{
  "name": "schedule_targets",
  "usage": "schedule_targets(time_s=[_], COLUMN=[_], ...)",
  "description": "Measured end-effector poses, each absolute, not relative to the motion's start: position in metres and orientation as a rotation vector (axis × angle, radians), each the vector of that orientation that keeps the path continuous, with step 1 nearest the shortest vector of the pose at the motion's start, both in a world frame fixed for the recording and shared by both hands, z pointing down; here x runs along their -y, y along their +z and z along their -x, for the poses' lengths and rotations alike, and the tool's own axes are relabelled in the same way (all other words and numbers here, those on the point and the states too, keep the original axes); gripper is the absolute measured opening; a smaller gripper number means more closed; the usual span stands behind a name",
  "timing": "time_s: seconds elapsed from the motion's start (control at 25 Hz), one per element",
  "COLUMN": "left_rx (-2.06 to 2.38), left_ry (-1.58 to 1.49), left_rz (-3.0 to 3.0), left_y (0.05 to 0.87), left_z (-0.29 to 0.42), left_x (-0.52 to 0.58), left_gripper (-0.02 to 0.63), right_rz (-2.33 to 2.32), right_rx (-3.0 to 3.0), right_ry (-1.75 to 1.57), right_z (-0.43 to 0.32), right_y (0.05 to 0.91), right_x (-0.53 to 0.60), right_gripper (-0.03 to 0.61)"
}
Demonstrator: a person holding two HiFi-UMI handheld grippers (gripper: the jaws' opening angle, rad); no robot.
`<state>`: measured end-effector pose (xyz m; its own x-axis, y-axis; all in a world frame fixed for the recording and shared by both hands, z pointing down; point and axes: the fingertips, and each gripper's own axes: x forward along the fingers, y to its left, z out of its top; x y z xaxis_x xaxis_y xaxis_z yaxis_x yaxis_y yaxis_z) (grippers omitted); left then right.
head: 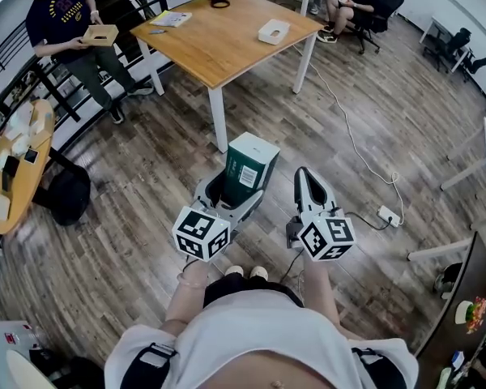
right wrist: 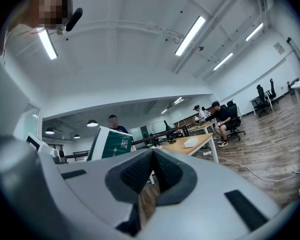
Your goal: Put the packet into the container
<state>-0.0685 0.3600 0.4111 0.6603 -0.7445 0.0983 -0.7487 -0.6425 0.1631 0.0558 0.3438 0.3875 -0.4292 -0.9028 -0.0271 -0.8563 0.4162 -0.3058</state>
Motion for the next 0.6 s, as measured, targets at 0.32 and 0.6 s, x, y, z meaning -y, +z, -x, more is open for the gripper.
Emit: schedule_targets(time_s=[0.32,0.6], left_rx=[1.264,1.303], left_ry=[0.049,0.084], left_rz=[-2.645,-2.635], left_y=[0.421,0.432], left_z=[0.06,0.043], left_x=[-0.36,-0.364], left_gripper=[0.382,0.382], right_rz=[1.587,1.565], right_rx=[-2.45,-2.523], right_ry=[-0.419,-0.4], right_z=[-0.086,-0.099], right_y=[0.403,0.413], right_x=[-0.344,-0.345], right_gripper=[0.012,0.012])
